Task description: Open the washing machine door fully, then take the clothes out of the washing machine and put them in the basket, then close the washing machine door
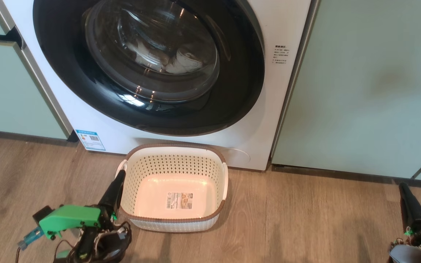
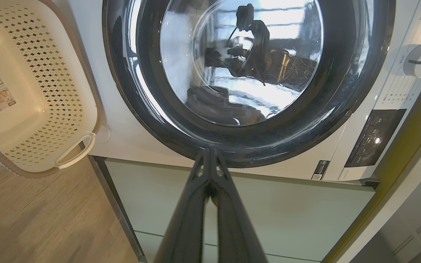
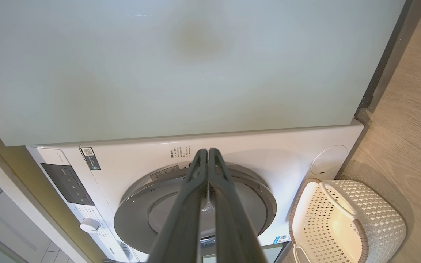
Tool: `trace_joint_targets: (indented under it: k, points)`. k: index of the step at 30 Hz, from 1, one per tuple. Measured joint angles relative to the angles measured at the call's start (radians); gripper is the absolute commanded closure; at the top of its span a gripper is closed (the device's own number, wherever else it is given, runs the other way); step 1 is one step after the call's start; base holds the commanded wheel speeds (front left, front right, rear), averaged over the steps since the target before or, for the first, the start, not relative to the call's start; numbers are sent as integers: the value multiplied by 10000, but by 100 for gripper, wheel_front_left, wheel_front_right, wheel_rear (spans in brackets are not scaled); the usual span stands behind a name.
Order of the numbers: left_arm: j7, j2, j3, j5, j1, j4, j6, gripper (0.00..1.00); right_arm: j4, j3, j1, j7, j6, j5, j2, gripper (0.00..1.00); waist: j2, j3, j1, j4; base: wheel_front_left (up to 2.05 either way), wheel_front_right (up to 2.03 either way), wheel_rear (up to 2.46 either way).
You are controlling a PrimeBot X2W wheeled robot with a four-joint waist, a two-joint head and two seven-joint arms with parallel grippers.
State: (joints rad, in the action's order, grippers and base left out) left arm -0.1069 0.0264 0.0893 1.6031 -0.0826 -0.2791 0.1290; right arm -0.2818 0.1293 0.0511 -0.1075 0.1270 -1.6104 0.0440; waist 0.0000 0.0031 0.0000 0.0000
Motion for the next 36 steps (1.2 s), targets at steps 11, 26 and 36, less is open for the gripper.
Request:
trace_joint_targets:
  k: [11,26,36]
  points:
    - [0,0,-2,0,0,0,0,100,0,0,0,0,0,0,0,100,0,0,0,0,0,0,0]
    - [0,0,-2,0,0,0,0,100,0,0,0,0,0,0,0,100,0,0,0,0,0,0,0]
    - [0,0,-2,2,0,0,0,100,0,0,0,0,0,0,0,100,0,0,0,0,0,0,0]
